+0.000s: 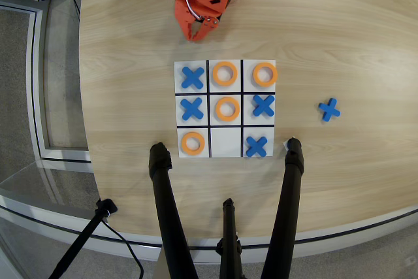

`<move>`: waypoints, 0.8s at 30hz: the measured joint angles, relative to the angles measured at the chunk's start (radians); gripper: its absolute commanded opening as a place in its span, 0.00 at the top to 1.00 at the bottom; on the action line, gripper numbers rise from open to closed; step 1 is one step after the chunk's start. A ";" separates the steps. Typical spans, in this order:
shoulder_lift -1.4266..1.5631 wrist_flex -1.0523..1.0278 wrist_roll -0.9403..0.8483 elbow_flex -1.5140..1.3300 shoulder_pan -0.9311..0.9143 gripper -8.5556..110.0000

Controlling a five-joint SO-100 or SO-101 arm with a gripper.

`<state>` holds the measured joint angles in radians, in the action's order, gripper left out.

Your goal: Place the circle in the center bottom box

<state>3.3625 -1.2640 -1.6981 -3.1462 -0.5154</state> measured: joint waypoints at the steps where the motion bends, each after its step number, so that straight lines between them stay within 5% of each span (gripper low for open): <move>1: 0.009 0.000 0.000 0.000 -0.038 0.93; 11: 0.014 0.000 0.000 0.000 -0.431 0.93; 24: 0.014 0.000 0.000 0.000 -1.177 0.93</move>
<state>3.3763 -1.2640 -1.6981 -3.1462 -1.6920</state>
